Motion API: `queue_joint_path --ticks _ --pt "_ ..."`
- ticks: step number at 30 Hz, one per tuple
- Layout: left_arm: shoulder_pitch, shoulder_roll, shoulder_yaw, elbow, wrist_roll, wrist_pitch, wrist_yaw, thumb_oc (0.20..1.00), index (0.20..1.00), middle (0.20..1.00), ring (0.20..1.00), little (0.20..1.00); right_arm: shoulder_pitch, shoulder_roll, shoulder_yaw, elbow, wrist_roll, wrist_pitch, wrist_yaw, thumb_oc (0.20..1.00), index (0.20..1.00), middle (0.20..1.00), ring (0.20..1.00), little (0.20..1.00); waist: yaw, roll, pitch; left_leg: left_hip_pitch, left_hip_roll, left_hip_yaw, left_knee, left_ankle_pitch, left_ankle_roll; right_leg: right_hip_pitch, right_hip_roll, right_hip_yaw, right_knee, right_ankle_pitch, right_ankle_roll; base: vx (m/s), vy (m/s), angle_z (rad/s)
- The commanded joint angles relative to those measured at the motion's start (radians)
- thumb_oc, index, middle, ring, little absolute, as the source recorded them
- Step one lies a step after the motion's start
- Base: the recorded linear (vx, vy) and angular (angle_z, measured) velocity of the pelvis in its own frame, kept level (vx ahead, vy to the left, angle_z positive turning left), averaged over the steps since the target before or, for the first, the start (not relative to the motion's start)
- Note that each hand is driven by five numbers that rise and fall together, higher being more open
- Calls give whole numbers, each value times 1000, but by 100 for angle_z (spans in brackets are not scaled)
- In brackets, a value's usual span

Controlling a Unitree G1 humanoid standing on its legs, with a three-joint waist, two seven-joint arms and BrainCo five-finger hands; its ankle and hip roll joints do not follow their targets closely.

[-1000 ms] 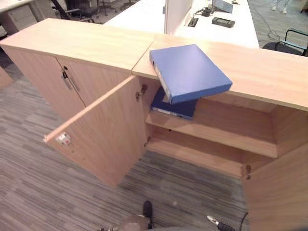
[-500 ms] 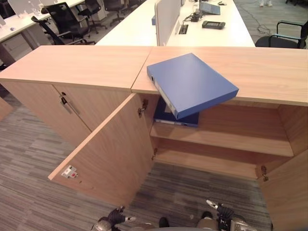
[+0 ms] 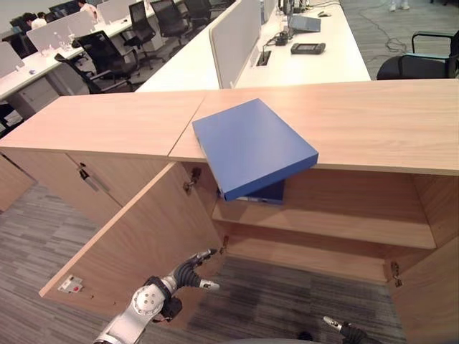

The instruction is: Put the empty folder in the office cabinet

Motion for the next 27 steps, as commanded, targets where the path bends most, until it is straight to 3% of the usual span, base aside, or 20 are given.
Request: queue_joint_path --ticks 1,5,6,8,9,12,17,21,27 --pt "-35 84 100 -185 -123 -62 10 1000 1000 1000 1000 1000 -36 51 -7 23 10 -9 22 1000 1000 1000 1000 1000 1 -69 19 -55 16 -18 27 1 -38 36 -38 24 44 -110 69 29 -146 -3" --pt "-30 99 156 -217 -116 -48 25 1000 1000 1000 1000 1000 -32 43 -8 15 7 -4 30 1000 1000 1000 1000 1000 3 -72 36 -101 40 -30 122 -13 -56 35 -25 16 60 -135 48 -27 -153 2" --pt "-23 104 182 -214 -95 -31 28 1000 1000 1000 1000 1000 -35 31 -20 11 12 0 31 1000 1000 1000 1000 1000 13 -80 58 -151 40 -40 218 -20 -66 39 -28 9 70 -148 31 -73 -121 11" --pt "-16 106 197 -205 -71 -27 33 1000 1000 1000 1000 1000 -36 26 -23 10 12 3 31 1000 1000 1000 1000 1000 16 -80 63 -170 38 -47 248 -29 -66 41 -28 0 73 -154 25 -56 -56 24" --pt "-4 100 225 -190 -23 -18 45 1000 1000 1000 1000 1000 -42 14 -34 4 13 5 25 1000 1000 1000 1000 1000 34 -87 80 -237 24 -70 279 -8 -69 50 -34 -10 66 -156 24 -40 -12 21" --pt "23 94 268 -202 -12 -12 34 1000 1000 1000 1000 1000 -47 -1 -45 -4 8 8 24 1000 1000 1000 1000 1000 50 -93 81 -303 10 -94 233 34 -68 44 -33 -10 58 -146 34 1 15 19" --pt "77 129 298 -300 -97 -21 -15 1000 1000 1000 1000 1000 -15 -2 -61 15 -3 7 35 1000 1000 1000 1000 1000 48 -74 52 -228 2 -97 121 57 -59 65 -17 9 40 -142 40 75 63 -8" --pt "144 268 389 -387 -121 -29 -54 1000 1000 1000 1000 1000 20 11 -62 37 -20 14 59 1000 1000 1000 1000 1000 47 -70 32 -130 -3 -75 36 60 -52 99 -7 27 11 -135 45 96 73 -28" --pt "210 266 512 -453 -146 -58 -17 1000 1000 1000 1000 1000 37 37 -55 33 -5 10 76 1000 1000 1000 1000 1000 61 -83 24 -95 -8 -72 11 47 -42 107 -9 44 8 -133 54 32 26 -3"
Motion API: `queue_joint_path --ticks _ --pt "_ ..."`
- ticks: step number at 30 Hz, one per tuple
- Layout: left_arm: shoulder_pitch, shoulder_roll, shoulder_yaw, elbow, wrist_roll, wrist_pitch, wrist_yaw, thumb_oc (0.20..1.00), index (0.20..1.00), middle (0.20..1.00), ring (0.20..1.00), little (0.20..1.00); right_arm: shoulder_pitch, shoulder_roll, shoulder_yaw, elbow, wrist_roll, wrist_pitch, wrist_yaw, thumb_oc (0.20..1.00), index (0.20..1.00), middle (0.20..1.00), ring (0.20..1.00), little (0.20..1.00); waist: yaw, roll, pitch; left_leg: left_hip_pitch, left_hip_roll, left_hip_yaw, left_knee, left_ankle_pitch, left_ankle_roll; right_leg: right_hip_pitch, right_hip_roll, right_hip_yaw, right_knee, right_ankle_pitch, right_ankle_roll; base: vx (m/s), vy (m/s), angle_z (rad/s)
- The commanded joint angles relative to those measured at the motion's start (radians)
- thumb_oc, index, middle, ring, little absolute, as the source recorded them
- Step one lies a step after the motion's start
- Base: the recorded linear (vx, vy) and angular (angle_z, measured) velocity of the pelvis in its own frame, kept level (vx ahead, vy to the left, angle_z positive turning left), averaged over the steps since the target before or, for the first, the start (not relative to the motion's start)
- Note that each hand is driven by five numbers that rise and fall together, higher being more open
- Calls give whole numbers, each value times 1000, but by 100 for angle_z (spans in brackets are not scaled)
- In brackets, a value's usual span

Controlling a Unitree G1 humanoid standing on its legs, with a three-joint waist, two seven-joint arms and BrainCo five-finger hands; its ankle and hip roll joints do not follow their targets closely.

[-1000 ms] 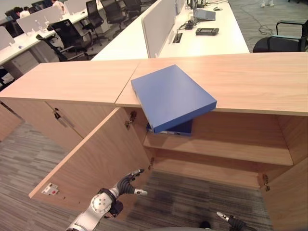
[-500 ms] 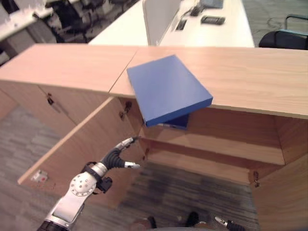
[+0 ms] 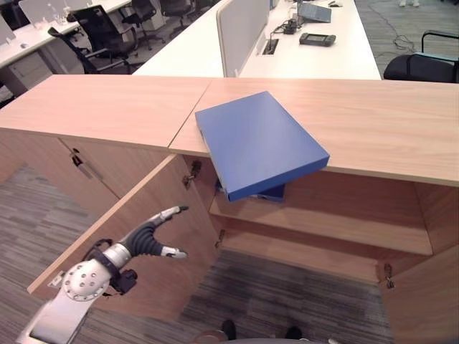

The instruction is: Put the empty folder in the office cabinet

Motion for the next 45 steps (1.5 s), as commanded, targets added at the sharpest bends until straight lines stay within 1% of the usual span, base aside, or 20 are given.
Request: queue_joint_path --ticks 1,2,4,5,7,8,10,11,12,13,14,16,20,24,27,30,34,37,41,45 --pt "26 -9 80 -107 -54 -85 43 1000 1000 1000 1000 1000 -69 21 24 22 2 -16 21 1000 1000 1000 1000 1000 7 -36 -9 -30 -13 12 17 -16 -7 74 -3 16 7 -108 54 0 0 0" --pt "28 -10 83 -109 -54 -84 43 1000 1000 1000 1000 1000 -68 21 25 22 2 -16 21 1000 1000 1000 1000 1000 7 -36 -9 -29 -13 12 17 -16 -7 75 -3 16 7 -108 54 0 0 0" --pt "39 -44 115 -130 -26 -100 77 1000 1000 1000 1000 1000 -59 32 24 20 4 -20 20 1000 1000 1000 1000 1000 10 -43 -12 -23 -15 12 15 -22 -4 79 -3 17 7 -109 55 0 0 0" --pt "53 -83 130 -146 -4 -104 92 1000 1000 1000 1000 1000 -52 39 26 14 5 -20 18 1000 1000 1000 1000 1000 8 -49 -13 -21 -18 11 12 -22 0 76 -4 19 7 -106 56 0 0 0" --pt "62 -103 139 -153 8 -108 102 1000 1000 1000 1000 1000 -48 42 28 12 3 -21 16 1000 1000 1000 1000 1000 7 -51 -14 -17 -18 11 13 -30 -1 79 -3 20 7 -110 57 0 0 0" --pt "73 -146 156 -154 48 -116 131 1000 1000 1000 1000 1000 -41 49 27 7 3 -22 14 1000 1000 1000 1000 1000 10 -58 -15 -11 -19 12 11 -35 0 81 -3 21 7 -112 58 0 0 0" --pt "81 -169 170 -157 74 -120 146 1000 1000 1000 1000 1000 -38 53 28 3 3 -22 12 1000 1000 1000 1000 1000 10 -61 -15 -13 -19 13 9 -31 2 78 -5 20 7 -109 58 -5 -1 -3" --pt "87 -200 181 -157 98 -127 171 1000 1000 1000 1000 1000 -33 58 29 0 2 -23 9 1000 1000 1000 1000 1000 10 -64 -14 -12 -18 11 9 -33 3 79 -5 20 7 -109 58 17 -21 -5" --pt "100 -253 203 -159 144 -147 220 1000 1000 1000 1000 1000 -24 69 31 -9 4 -28 2 1000 1000 1000 1000 1000 14 -73 -13 -9 -17 10 10 -42 2 83 -3 21 7 -116 58 0 -14 -6" --pt "101 -254 204 -160 146 -147 221 1000 1000 1000 1000 1000 -24 68 32 -9 4 -28 2 1000 1000 1000 1000 1000 12 -73 -14 -12 -19 10 9 -35 4 79 -4 20 7 -112 58 -5 -35 -1" --pt "99 -290 210 -152 228 -168 287 1000 1000 1000 1000 1000 -18 81 40 -19 8 -37 -11 1000 1000 1000 1000 1000 17 -84 -10 -10 -17 9 10 -39 3 80 -3 20 7 -115 58 -23 -27 -3" --pt "87 -303 196 -141 328 -193 356 1000 1000 1000 1000 1000 -13 93 50 -25 11 -46 -31 1000 1000 1000 1000 1000 18 -97 -9 -11 -15 11 10 -41 2 77 -2 20 7 -115 60 -12 -42 -2" --pt "10 -265 140 -111 444 -213 437 1000 1000 1000 1000 1000 -13 99 72 -29 13 -52 -54 1000 1000 1000 1000 1000 5 -110 -14 -9 -11 21 7 -42 -3 75 0 22 7 -113 64 0 0 -3" --pt "-165 -196 32 7 591 -233 576 1000 1000 1000 1000 1000 -30 99 97 -36 34 -75 -82 1000 1000 1000 1000 1000 -24 -120 -33 -2 -8 37 3 -46 -5 66 2 34 7 -105 68 27 10 -15" --pt "-235 -149 -13 86 682 -230 661 1000 1000 1000 1000 1000 -41 98 86 -15 50 -85 -99 1000 1000 1000 1000 1000 -36 -118 -47 13 -7 53 2 -55 -5 70 1 43 7 -101 73 41 23 -22" --pt "-266 -112 -29 109 743 -226 709 1000 1000 1000 1000 1000 -55 91 69 10 51 -94 -114 1000 1000 1000 1000 1000 -41 -112 -59 24 -12 62 2 -63 -3 78 -4 47 7 -98 78 58 27 -8" --pt "-291 -71 -56 107 800 -229 738 1000 1000 1000 1000 1000 -71 85 61 25 44 -102 -120 1000 1000 1000 1000 1000 -41 -102 -68 39 -22 73 8 -77 6 96 -20 41 13 -90 87 55 26 -5" --pt "-310 -41 -78 102 829 -234 736 1000 1000 1000 1000 1000 -81 79 56 28 42 -103 -119 1000 1000 1000 1000 1000 -38 -96 -67 47 -28 79 15 -85 12 99 -33 38 32 -93 90 40 38 -15" --pt "-327 11 -87 71 870 -245 726 1000 1000 1000 1000 1000 -95 63 48 29 34 -104 -116 1000 1000 1000 1000 1000 -33 -80 -66 44 -42 90 75 -116 25 98 -64 27 81 -107 94 47 55 -3" --pt "-338 24 -93 67 879 -246 721 1000 1000 1000 1000 1000 -94 51 42 24 29 -103 -113 1000 1000 1000 1000 1000 -34 -71 -59 39 -49 98 128 -142 35 103 -86 23 117 -122 96 36 52 -3"
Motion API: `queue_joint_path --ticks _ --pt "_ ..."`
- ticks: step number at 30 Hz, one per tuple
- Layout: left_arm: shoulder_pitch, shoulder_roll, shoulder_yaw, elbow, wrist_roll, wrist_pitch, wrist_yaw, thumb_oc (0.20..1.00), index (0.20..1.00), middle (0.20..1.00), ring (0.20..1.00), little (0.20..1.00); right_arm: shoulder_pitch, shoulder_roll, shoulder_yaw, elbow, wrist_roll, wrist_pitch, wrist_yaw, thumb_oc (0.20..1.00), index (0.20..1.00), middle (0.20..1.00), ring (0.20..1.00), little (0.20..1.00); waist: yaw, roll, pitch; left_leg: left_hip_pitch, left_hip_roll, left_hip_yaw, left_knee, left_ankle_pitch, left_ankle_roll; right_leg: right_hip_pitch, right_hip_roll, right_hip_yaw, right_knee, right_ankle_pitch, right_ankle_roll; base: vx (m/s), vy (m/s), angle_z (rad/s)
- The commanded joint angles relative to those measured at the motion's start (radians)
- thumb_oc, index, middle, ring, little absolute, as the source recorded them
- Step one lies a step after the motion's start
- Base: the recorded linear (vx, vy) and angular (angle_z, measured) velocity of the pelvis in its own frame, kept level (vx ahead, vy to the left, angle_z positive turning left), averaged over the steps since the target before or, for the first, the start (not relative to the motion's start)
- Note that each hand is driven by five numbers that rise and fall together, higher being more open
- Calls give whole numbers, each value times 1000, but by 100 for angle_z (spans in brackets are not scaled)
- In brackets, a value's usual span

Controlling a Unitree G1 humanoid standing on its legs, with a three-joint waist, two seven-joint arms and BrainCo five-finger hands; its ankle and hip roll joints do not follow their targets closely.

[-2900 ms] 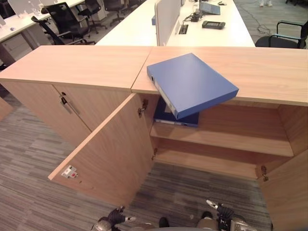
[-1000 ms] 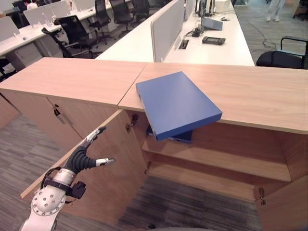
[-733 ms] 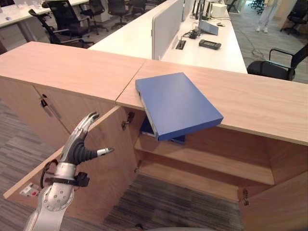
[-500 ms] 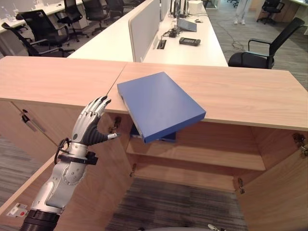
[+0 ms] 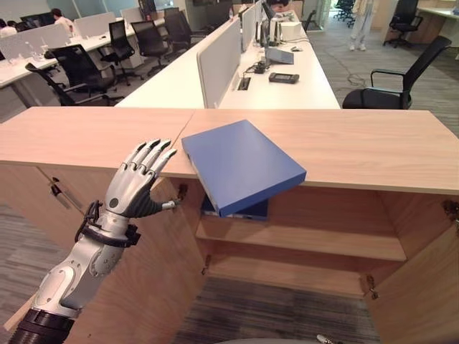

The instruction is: Put the empty folder in the office cabinet

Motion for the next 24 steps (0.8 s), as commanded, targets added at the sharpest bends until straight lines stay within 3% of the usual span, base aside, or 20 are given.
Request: queue_joint_path --ticks 1,3,12,24 --pt "-65 45 2 -42 33 -11 20 1000 1000 1000 1000 1000 -77 1 -9 48 23 -30 -7 1000 1000 1000 1000 1000 -9 -58 38 -38 -48 8 151 -117 33 82 -92 -62 134 -127 78 44 95 -2" --pt "-88 44 -12 -36 34 -7 18 1000 1000 1000 1000 1000 -76 -10 -14 43 19 -29 -5 1000 1000 1000 1000 1000 -13 -49 54 -39 -52 19 209 -153 41 85 -113 -62 184 -159 77 35 75 -5" --pt "-109 31 -19 -53 42 2 19 1000 1000 1000 1000 1000 -66 -20 -33 49 8 -24 2 1000 1000 1000 1000 1000 -16 -39 89 -25 -56 53 331 -227 61 108 -164 -75 289 -213 77 39 30 -4" --pt "-132 26 -21 -43 61 28 41 1000 1000 1000 1000 1000 -44 -24 -59 58 13 -22 4 1000 1000 1000 1000 1000 -18 -47 109 4 -59 55 423 -286 66 168 -202 -111 340 -244 80 37 13 -4"
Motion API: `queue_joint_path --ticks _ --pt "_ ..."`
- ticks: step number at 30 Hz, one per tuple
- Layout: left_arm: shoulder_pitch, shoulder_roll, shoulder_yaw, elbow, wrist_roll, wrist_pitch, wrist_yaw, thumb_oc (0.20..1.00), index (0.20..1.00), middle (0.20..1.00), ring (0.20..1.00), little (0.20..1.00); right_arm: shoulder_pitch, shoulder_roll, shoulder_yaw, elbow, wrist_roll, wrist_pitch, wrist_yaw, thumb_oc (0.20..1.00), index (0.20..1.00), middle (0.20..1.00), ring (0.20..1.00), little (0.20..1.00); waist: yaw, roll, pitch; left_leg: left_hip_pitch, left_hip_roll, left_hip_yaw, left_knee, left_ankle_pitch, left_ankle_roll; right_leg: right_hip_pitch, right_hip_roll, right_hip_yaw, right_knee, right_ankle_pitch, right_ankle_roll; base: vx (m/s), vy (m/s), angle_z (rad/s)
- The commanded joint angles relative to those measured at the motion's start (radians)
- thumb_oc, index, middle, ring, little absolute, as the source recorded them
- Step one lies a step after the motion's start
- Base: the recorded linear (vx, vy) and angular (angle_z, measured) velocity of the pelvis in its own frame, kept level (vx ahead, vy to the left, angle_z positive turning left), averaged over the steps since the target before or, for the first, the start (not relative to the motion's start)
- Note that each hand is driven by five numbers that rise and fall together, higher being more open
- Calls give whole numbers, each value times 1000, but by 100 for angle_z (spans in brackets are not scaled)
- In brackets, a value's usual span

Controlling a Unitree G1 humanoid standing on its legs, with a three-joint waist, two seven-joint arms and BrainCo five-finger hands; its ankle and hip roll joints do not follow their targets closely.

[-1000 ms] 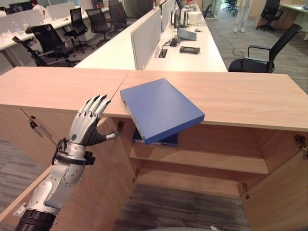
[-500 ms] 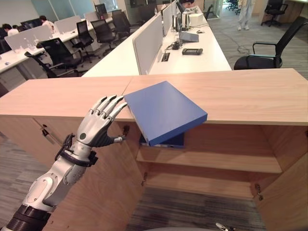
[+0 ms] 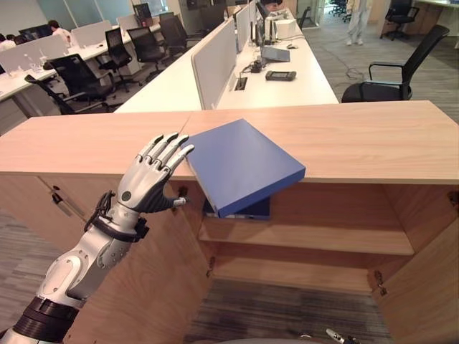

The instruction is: Put the empty folder in the office cabinet

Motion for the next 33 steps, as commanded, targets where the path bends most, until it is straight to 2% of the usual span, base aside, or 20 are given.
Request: queue_joint_path --ticks 1,19,33 --pt "-55 22 33 -37 25 26 43 1000 1000 1000 1000 1000 -23 6 -23 59 15 -23 1 1000 1000 1000 1000 1000 -15 -37 -4 -65 -27 20 255 -170 46 241 -59 -113 -120 12 75 46 19 1" --pt "-126 14 -88 74 45 47 -4 1000 1000 1000 1000 1000 13 7 -32 57 28 -18 4 1000 1000 1000 1000 1000 -33 -55 -8 -9 -26 30 286 -212 46 296 -79 -132 -116 11 77 45 9 -1" --pt "-212 -29 -261 315 154 105 -15 1000 1000 1000 1000 1000 35 8 -26 56 32 -13 6 1000 1000 1000 1000 1000 -58 -70 -39 75 -27 42 239 -218 34 352 -80 -133 -150 22 86 57 -6 -2"
